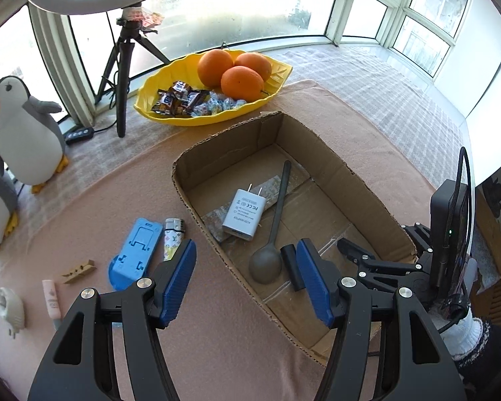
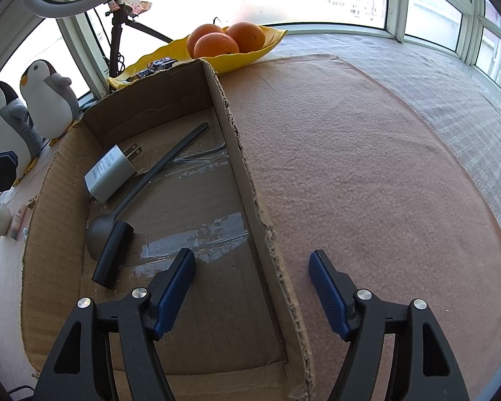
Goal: Organize rigid objects
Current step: 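Move the left gripper to the white plug-in device and close on it, then lift the white plug-in device with the left gripper toward the box, then lower the white device into the box and open the left gripper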
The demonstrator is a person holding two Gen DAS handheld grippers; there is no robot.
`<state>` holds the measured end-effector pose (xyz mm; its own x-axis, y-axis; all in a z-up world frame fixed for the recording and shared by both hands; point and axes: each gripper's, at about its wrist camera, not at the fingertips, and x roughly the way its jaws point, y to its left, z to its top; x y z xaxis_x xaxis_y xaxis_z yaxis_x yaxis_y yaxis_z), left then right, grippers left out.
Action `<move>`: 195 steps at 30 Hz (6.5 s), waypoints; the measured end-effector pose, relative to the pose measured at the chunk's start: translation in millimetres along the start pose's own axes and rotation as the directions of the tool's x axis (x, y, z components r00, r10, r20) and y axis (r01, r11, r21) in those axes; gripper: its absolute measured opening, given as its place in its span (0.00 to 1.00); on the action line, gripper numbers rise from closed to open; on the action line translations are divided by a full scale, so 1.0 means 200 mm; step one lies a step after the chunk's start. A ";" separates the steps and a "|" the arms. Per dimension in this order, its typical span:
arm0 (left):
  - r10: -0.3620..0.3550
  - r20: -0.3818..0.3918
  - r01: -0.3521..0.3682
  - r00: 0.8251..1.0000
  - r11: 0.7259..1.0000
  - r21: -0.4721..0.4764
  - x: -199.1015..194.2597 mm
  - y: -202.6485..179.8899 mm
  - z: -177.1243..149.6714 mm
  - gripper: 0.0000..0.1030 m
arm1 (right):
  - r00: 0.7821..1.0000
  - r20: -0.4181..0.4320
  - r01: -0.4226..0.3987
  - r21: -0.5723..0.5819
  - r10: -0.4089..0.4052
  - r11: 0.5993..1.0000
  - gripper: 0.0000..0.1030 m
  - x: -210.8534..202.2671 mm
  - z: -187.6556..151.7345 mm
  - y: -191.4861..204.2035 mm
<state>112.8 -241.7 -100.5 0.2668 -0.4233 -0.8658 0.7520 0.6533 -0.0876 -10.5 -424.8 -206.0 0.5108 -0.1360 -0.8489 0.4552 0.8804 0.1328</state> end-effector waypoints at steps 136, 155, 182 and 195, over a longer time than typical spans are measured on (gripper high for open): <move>-0.121 0.151 0.172 0.981 0.903 -0.395 -0.35 0.84 -0.33 0.31 | 0.999 0.001 0.043 -0.007 -0.043 0.999 0.80 0.00 -0.03 0.03; -0.220 0.041 0.223 0.975 0.961 -0.161 0.04 0.14 0.07 0.31 | 1.000 0.002 0.031 -0.006 -0.031 0.999 0.80 0.00 -0.03 0.03; -0.141 -0.088 0.142 0.986 0.990 -0.005 0.38 -0.24 0.13 0.31 | 1.000 0.001 0.030 -0.004 -0.030 1.000 0.80 0.00 -0.03 0.03; -0.147 -0.058 0.146 0.987 0.989 -0.012 0.35 -0.23 0.16 0.52 | 1.000 -0.001 0.030 -0.004 -0.030 1.000 0.80 0.00 -0.03 0.03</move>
<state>115.2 -321.4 -141.1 0.1183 -0.4773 -0.8707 0.7758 0.5918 -0.2190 -11.6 -416.8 -208.2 0.4962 -0.1615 -0.8531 0.4671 0.8779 0.1055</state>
